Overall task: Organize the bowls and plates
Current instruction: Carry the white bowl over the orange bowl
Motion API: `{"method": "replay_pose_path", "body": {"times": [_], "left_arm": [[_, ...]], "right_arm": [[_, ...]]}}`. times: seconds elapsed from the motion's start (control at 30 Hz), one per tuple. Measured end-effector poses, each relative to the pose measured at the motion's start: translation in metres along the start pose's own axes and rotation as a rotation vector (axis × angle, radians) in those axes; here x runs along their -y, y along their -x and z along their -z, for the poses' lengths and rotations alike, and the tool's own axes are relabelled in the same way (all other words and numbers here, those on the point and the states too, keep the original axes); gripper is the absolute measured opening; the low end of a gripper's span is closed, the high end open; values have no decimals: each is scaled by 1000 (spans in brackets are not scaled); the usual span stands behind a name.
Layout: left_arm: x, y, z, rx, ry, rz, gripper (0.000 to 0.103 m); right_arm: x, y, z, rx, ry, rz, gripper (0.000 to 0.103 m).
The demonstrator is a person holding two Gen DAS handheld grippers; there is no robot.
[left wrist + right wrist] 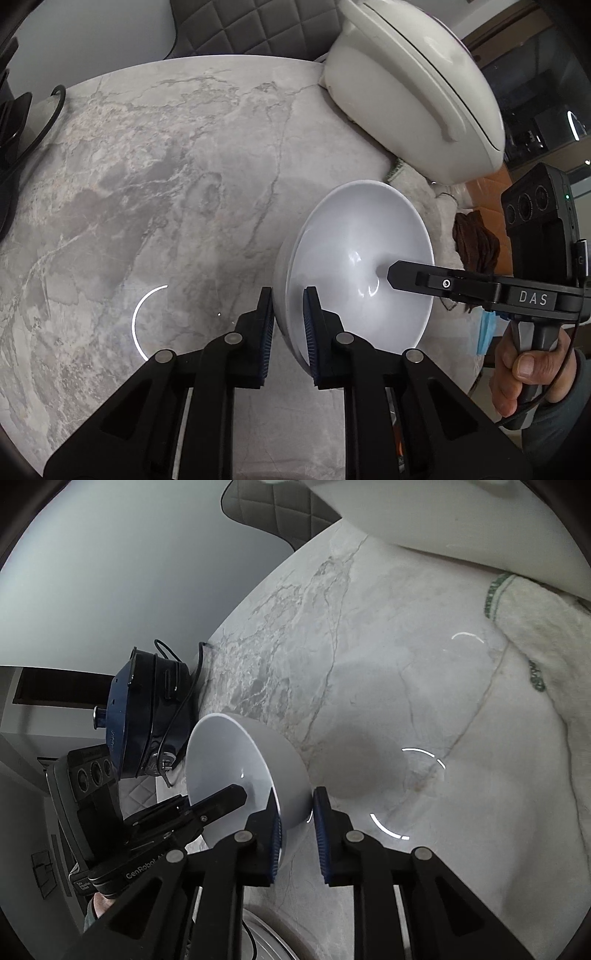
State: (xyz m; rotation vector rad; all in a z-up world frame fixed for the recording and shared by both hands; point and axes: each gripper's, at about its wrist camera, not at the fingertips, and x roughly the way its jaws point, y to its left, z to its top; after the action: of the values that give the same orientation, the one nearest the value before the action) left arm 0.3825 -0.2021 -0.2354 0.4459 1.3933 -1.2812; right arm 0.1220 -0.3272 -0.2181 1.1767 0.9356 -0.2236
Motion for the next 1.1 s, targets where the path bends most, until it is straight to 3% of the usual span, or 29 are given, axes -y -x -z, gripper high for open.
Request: {"method": "replay_pose_path", "body": {"times": [0.3,0.67,1.1], "left_arm": [[76,-6,19,-29,-108,35,14],[150,-27,75,-102,-195,76,15],[174,-44,147,-182,-207,85,15]], "right_arm": [[30,65,41,87,-52,13,19],[78,115,104,146,-156,13,19],[108,125,169,131,-220,21,19]]}}
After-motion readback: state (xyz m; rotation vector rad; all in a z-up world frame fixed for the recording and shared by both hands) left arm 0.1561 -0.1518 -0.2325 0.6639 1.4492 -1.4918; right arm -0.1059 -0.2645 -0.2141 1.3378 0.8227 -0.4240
